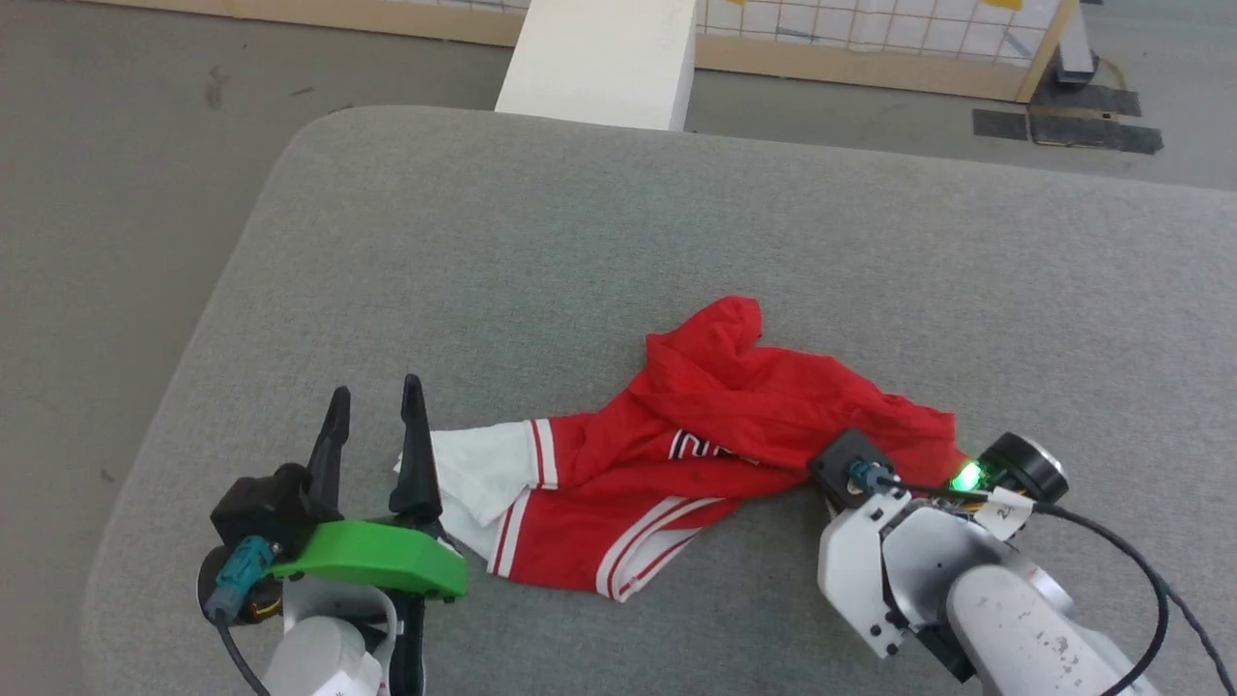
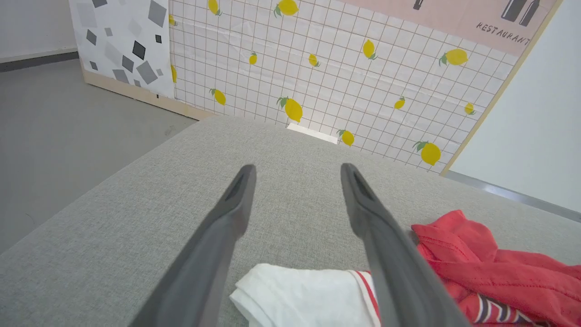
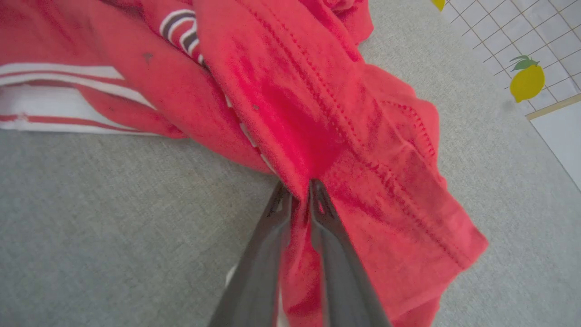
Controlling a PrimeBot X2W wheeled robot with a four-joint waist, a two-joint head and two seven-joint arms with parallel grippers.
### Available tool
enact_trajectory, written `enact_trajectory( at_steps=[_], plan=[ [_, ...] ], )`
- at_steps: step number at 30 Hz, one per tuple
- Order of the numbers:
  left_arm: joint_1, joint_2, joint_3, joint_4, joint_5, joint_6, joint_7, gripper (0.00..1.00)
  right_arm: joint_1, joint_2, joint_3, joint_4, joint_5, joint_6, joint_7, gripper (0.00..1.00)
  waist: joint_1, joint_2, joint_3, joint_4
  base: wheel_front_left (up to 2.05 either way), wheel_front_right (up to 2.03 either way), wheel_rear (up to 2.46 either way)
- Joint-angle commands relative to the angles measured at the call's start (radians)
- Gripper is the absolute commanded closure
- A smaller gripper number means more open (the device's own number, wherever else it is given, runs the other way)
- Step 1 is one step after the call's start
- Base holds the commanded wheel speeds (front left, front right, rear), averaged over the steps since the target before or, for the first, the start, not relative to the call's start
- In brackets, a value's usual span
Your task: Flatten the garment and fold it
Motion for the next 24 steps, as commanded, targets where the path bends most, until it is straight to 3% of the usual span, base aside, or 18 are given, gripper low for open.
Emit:
enact_trajectory(
  at_steps=[1, 6, 12, 16, 19, 20, 24],
  plan=[
    [0.017, -0.009, 0.004, 0.006, 0.017, -0.01, -0.004, 0.0, -0.02, -0.011, -0.003, -0.009, 0.013, -0.002, 0.004, 1.0, 0.0, 0.0, 0.004, 0.009, 0.0, 0.0, 0.0],
    [0.008, -0.019, 0.01, 0.018, 0.03, -0.033, -0.004, 0.0, -0.07, -0.053, -0.02, -0.09, 0.069, -0.002, 0.055, 1.0, 0.0, 0.0, 0.014, 0.023, 0.0, 0.0, 0.0],
    [-0.022, -0.024, -0.002, 0.033, 0.031, -0.053, -0.004, 0.0, -0.215, -0.173, -0.016, -0.169, 0.172, -0.002, 0.198, 1.0, 0.0, 0.0, 0.047, 0.059, 0.0, 0.0, 0.0],
    [-0.046, -0.025, -0.023, 0.036, 0.009, -0.055, -0.004, 0.0, -0.372, -0.242, 0.017, -0.091, 0.247, -0.002, 0.227, 1.0, 0.0, 0.0, 0.084, 0.091, 0.0, 0.0, 0.0],
    [-0.064, -0.025, -0.045, 0.038, -0.006, -0.053, -0.004, 0.0, -0.477, -0.238, 0.004, 0.031, 0.288, -0.002, 0.218, 1.0, 0.0, 0.0, 0.11, 0.115, 0.0, 0.0, 0.0],
    [-0.069, -0.025, -0.053, 0.038, -0.01, -0.051, -0.004, 0.0, -0.512, -0.231, -0.002, 0.078, 0.289, -0.002, 0.203, 0.0, 0.0, 0.0, 0.117, 0.123, 0.0, 0.0, 0.0],
    [-0.082, -0.025, -0.079, 0.04, -0.029, -0.045, -0.004, 0.0, -0.617, -0.192, -0.048, 0.221, 0.248, -0.002, 0.06, 0.0, 0.0, 0.0, 0.139, 0.145, 0.0, 0.0, 0.0]
  ],
)
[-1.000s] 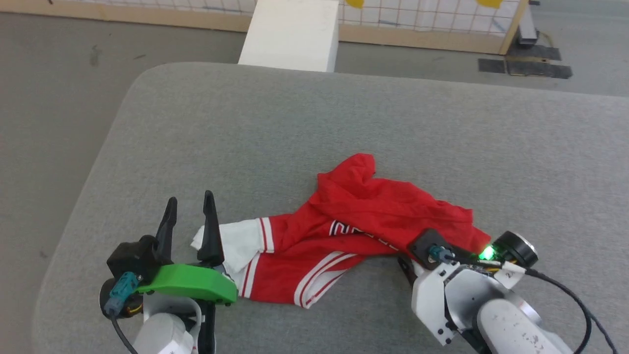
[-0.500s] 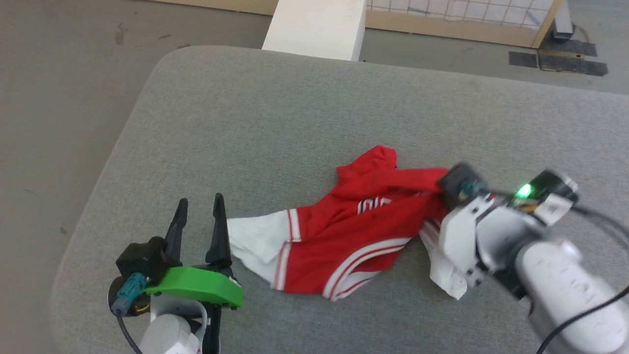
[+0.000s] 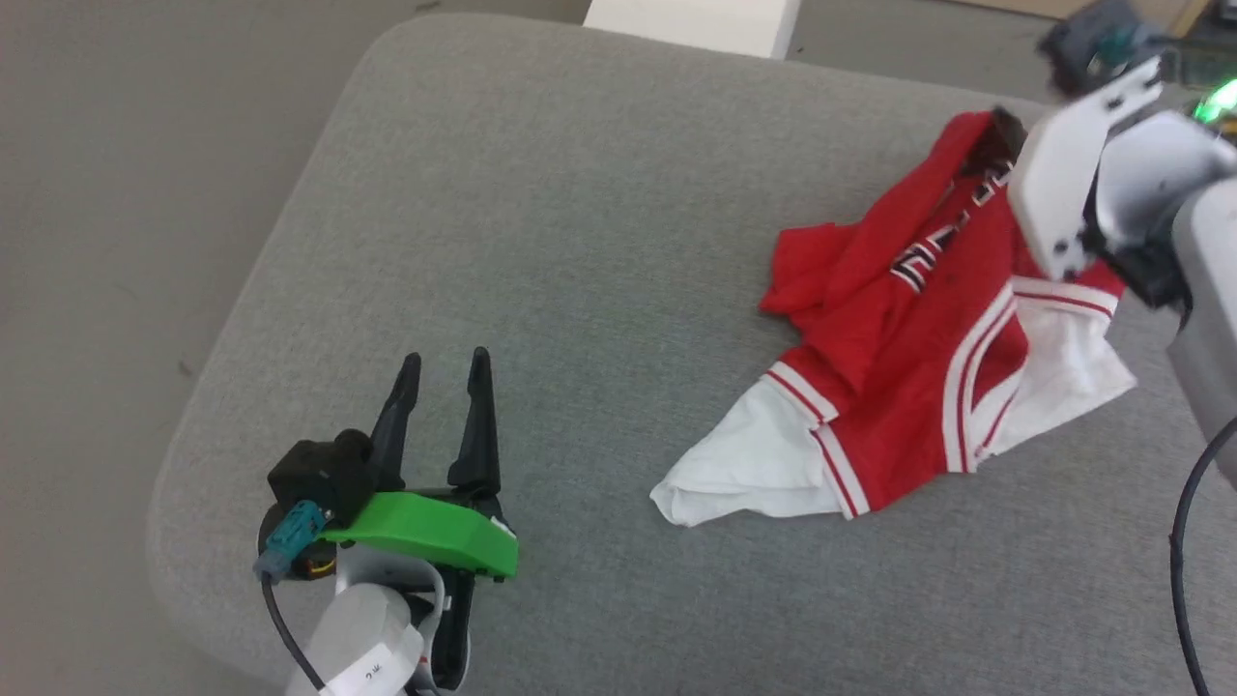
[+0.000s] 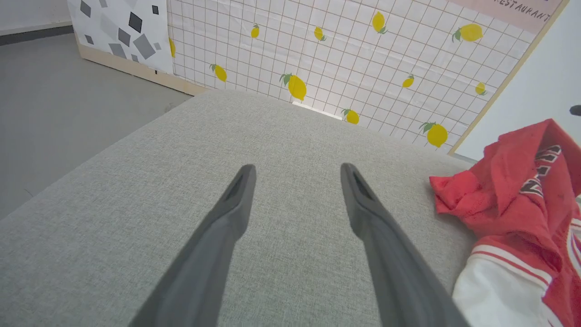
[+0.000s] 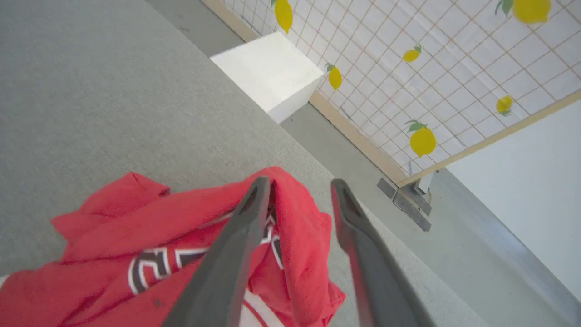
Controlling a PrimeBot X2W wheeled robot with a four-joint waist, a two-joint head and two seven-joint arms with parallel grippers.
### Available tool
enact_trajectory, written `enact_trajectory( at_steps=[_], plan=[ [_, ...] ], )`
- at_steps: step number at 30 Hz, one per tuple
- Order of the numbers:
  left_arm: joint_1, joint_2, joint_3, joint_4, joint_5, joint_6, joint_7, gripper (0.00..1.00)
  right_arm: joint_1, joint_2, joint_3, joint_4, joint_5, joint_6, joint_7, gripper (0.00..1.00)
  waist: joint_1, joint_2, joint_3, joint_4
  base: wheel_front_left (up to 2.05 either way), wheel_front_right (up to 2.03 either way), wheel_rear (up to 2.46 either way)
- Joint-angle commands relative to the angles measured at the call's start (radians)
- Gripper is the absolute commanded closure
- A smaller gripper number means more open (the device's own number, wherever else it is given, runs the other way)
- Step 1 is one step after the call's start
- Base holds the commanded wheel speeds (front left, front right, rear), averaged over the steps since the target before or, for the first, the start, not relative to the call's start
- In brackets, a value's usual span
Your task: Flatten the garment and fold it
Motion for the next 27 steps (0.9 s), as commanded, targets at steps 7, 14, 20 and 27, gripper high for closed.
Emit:
enact_trajectory(
  at_steps=[7, 14, 20, 27],
  plan=[
    [-0.013, -0.002, -0.019, 0.009, -0.005, 0.009, -0.004, 0.0, -0.017, 0.107, -0.138, 0.134, -0.062, -0.002, -0.284, 0.0, -0.0001, 0.0, 0.001, 0.016, 0.0, 0.0, 0.0],
    [0.018, -0.002, -0.023, 0.04, 0.043, -0.017, -0.004, 0.0, 0.209, 0.179, -0.231, 0.053, 0.009, -0.002, -0.437, 0.0, -0.0001, 0.0, -0.078, -0.053, 0.0, 0.0, 0.0],
    [0.035, 0.002, -0.058, 0.097, 0.08, -0.055, -0.003, 0.0, 0.472, 0.244, -0.341, -0.13, 0.018, -0.002, -0.509, 0.0, -0.0001, 0.0, -0.118, -0.134, 0.0, 0.0, 0.0],
    [0.011, 0.038, -0.137, 0.192, 0.097, -0.087, 0.146, 0.0, 0.709, 0.354, -0.456, -0.332, -0.01, -0.002, -0.504, 0.0, -0.0001, 0.0, -0.121, -0.223, 0.0, 0.0, 0.0]
  ],
)
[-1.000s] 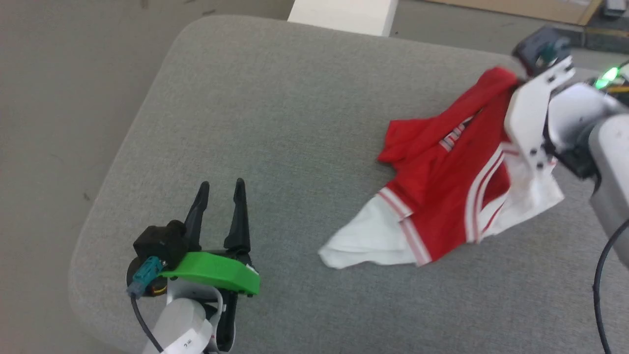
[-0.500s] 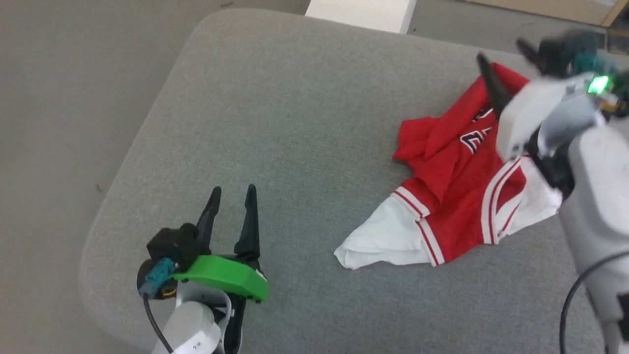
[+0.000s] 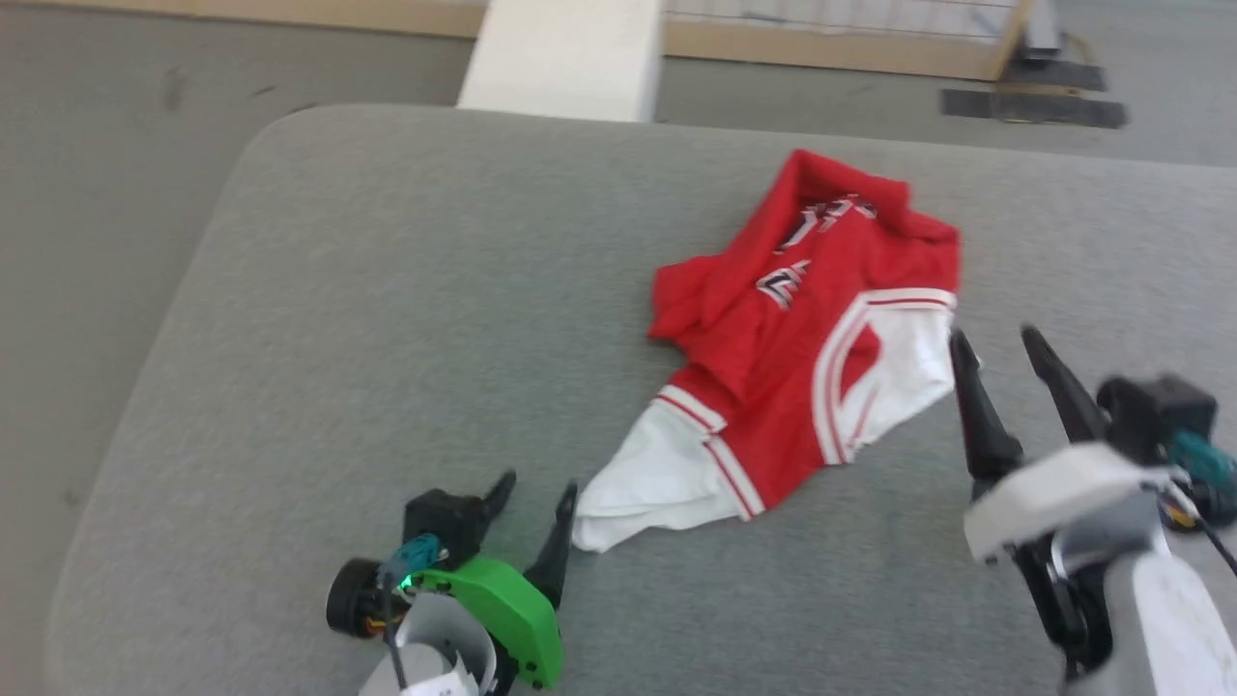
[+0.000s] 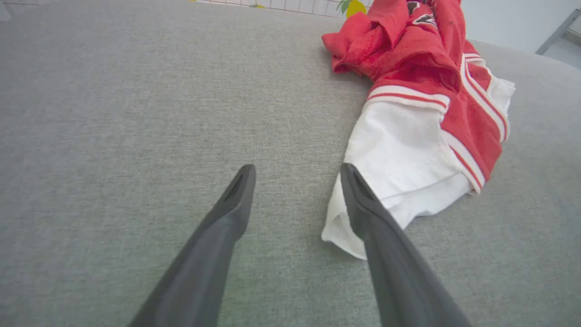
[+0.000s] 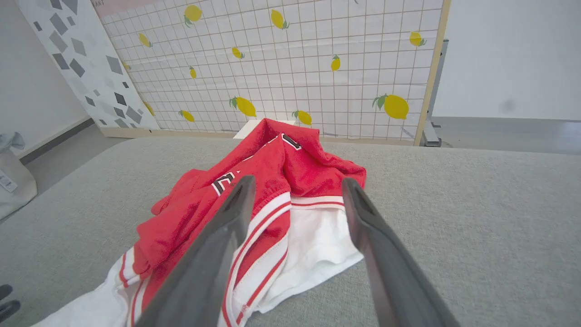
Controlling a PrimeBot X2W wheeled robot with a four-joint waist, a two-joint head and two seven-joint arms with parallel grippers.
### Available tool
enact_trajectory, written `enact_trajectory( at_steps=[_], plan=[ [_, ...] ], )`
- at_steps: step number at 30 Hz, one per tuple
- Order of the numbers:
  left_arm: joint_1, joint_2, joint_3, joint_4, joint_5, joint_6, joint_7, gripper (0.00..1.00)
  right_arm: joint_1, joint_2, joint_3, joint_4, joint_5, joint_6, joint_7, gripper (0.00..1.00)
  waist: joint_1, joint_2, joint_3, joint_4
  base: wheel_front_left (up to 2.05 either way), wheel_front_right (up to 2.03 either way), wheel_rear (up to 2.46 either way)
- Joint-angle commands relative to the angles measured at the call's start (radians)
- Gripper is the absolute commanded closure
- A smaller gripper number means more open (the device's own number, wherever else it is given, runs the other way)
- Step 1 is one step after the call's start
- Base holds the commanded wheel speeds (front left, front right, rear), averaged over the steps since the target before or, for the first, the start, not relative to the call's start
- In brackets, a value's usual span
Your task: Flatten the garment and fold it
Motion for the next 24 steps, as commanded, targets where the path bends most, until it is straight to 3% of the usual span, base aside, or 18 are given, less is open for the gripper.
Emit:
enact_trajectory(
  at_steps=[1, 6, 12, 13, 14, 15, 18, 24],
  plan=[
    [-0.012, 0.011, -0.005, 0.014, -0.006, -0.006, 0.04, 0.0, 0.036, 0.011, -0.017, -0.029, -0.004, -0.001, 0.007, 0.0, 0.0, 0.0, -0.023, -0.072, 0.0, 0.0, 0.0],
    [-0.002, 0.025, -0.016, 0.025, -0.037, 0.005, 0.23, 0.0, 0.133, 0.035, -0.061, -0.104, 0.008, -0.001, 0.025, 0.0, 0.0, 0.0, -0.027, -0.12, 0.0, 0.0, 0.0],
    [0.02, 0.041, -0.009, 0.002, -0.047, 0.068, 0.39, 0.0, 0.169, 0.037, -0.053, -0.124, 0.05, -0.001, 0.027, 0.0, 0.0, 0.0, -0.029, -0.14, 0.0, 0.0, 0.0],
    [0.026, 0.043, -0.01, -0.005, -0.049, 0.076, 0.417, 0.08, 0.171, 0.037, -0.052, -0.127, 0.054, -0.001, 0.027, 0.0, 0.0, 0.0, -0.028, -0.141, 0.0, 0.0, 0.0],
    [0.03, 0.045, -0.01, -0.012, -0.052, 0.083, 0.437, 0.83, 0.173, 0.037, -0.05, -0.128, 0.055, -0.001, 0.03, 0.0, 0.0, 0.0, -0.027, -0.141, 0.0, 0.0, 0.0],
    [0.036, 0.048, -0.011, -0.023, -0.055, 0.087, 0.457, 1.0, 0.174, 0.037, -0.049, -0.13, 0.055, -0.001, 0.032, 0.0, 0.0, 0.0, -0.026, -0.14, 0.0, 0.0, 0.0],
    [0.048, 0.056, 0.017, -0.065, -0.067, 0.116, 0.458, 1.0, 0.173, 0.037, -0.047, -0.137, 0.053, -0.001, 0.037, 0.0, 0.0, 0.0, -0.022, -0.132, 0.0, 0.0, 0.0],
    [0.061, 0.087, 0.157, -0.133, -0.079, 0.23, 0.328, 1.0, 0.162, 0.037, -0.04, -0.133, 0.03, -0.001, 0.053, 0.0, 0.0, 0.0, -0.02, -0.096, 0.0, 0.0, 0.0]
  ],
)
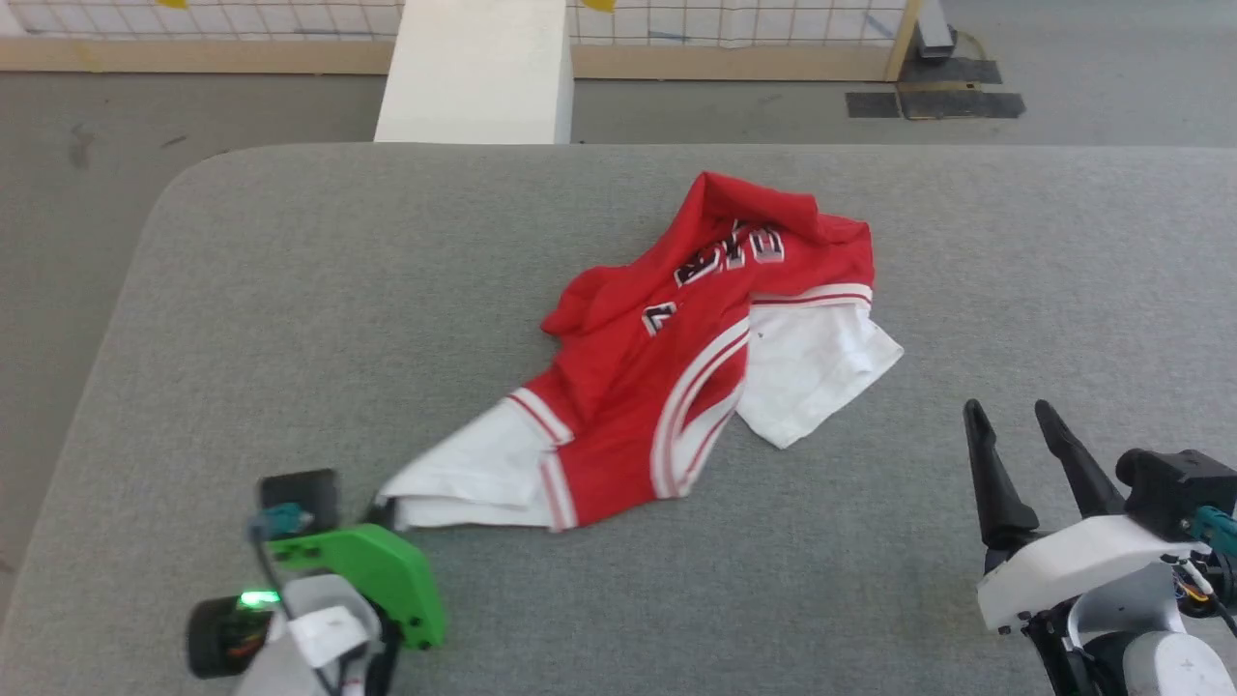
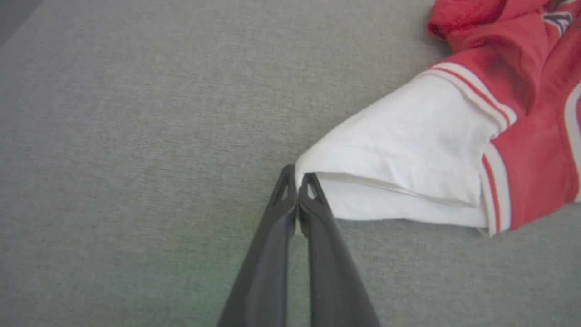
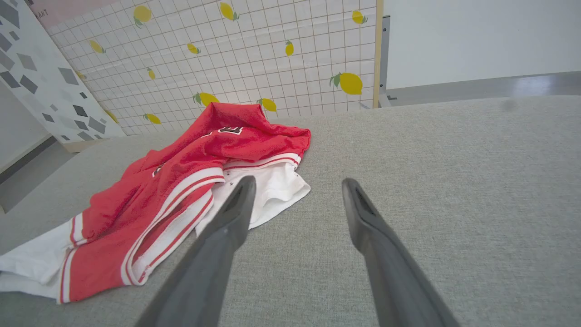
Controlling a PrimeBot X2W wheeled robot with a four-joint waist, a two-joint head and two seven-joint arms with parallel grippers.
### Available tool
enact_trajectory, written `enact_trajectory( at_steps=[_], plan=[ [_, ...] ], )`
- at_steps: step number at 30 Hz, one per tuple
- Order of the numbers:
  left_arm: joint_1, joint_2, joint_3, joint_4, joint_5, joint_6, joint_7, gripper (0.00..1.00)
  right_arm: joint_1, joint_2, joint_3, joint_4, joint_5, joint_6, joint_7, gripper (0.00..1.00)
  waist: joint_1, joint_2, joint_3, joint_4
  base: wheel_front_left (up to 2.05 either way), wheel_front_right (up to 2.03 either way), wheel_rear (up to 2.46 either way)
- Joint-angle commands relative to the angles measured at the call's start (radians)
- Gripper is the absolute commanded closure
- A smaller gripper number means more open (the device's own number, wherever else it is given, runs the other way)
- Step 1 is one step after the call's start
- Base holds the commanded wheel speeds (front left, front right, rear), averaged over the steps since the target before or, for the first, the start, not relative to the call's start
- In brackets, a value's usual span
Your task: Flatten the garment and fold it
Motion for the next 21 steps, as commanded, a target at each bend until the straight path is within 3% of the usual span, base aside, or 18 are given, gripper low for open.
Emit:
enact_trajectory(
  at_steps=[1, 10, 15, 21],
  plan=[
    [0.014, 0.015, 0.023, -0.008, -0.014, 0.016, -0.025, 1.0, -0.009, 0.002, 0.004, 0.001, -0.012, -0.001, 0.007, 0.0, 0.0, 0.0, 0.0, 0.018, 0.0, 0.0, 0.0],
    [0.003, 0.038, 0.087, -0.008, -0.045, 0.032, -0.088, 1.0, -0.07, 0.002, 0.107, 0.057, -0.14, -0.001, 0.113, 0.0, 0.0, 0.0, 0.021, 0.051, 0.0, 0.0, 0.0],
    [-0.024, 0.026, 0.078, 0.002, -0.055, 0.019, -0.105, 1.0, -0.185, -0.006, 0.221, 0.176, -0.229, -0.001, 0.191, 0.0, 0.0, 0.0, 0.055, 0.069, 0.0, 0.0, 0.0],
    [-0.058, 0.007, 0.059, 0.03, -0.062, 0.002, -0.127, 1.0, -0.328, -0.02, 0.304, 0.358, -0.252, -0.001, 0.329, 0.0, 0.0, 0.0, 0.094, 0.097, 0.0, 0.0, 0.0]
  ],
)
